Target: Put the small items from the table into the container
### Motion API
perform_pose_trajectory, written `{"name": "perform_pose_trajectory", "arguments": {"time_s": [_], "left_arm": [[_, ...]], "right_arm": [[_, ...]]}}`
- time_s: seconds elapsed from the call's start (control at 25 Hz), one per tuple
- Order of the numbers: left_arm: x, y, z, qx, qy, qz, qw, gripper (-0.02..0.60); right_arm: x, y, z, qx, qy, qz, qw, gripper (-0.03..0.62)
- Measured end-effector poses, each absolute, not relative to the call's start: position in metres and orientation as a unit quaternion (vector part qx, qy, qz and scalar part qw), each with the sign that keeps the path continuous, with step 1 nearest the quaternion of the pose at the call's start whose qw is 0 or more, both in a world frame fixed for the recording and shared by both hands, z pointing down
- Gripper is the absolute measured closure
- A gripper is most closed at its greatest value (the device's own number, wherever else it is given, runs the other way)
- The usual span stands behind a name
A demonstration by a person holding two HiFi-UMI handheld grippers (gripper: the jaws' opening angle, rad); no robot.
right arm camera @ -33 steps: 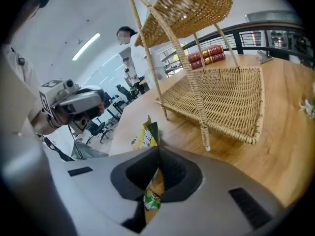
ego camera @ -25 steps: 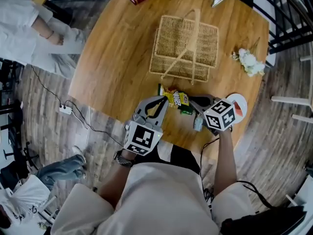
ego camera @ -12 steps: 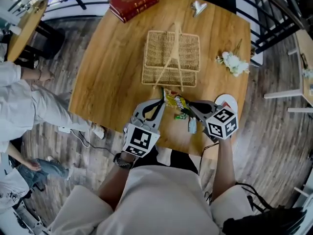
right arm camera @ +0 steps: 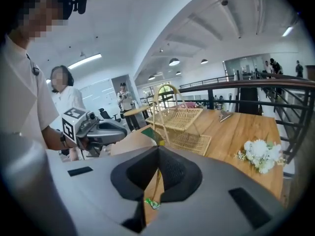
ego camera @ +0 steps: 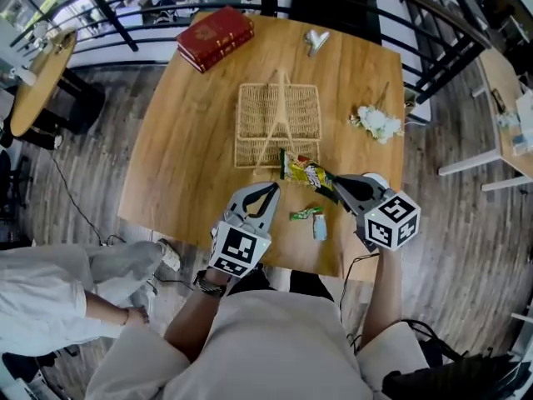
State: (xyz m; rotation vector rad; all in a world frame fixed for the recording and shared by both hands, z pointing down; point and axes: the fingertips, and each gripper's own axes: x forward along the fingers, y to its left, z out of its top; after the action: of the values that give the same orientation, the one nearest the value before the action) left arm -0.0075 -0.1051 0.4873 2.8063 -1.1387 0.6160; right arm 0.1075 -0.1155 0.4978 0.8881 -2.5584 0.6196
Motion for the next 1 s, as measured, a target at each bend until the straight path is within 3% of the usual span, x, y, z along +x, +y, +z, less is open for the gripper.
{"name": "perform_pose_trajectory", "arguments": {"time_s": [0.52, 1.0], "left_arm": [[0.014, -0.110, 0.454, 0.914, -0.364, 0.179, -0.005, 0.574], [0.006, -0.122, 0.441, 0.899, -0.401, 0.175, -0.011, 0.574]], "right_arm": [[0.153, -0.147, 0.404, 0.348, -0.917, 0.178, 0.075, 0.579], [0.136, -0.197, 0.369, 0.315, -0.936, 0.151, 0.048, 0.579]]}}
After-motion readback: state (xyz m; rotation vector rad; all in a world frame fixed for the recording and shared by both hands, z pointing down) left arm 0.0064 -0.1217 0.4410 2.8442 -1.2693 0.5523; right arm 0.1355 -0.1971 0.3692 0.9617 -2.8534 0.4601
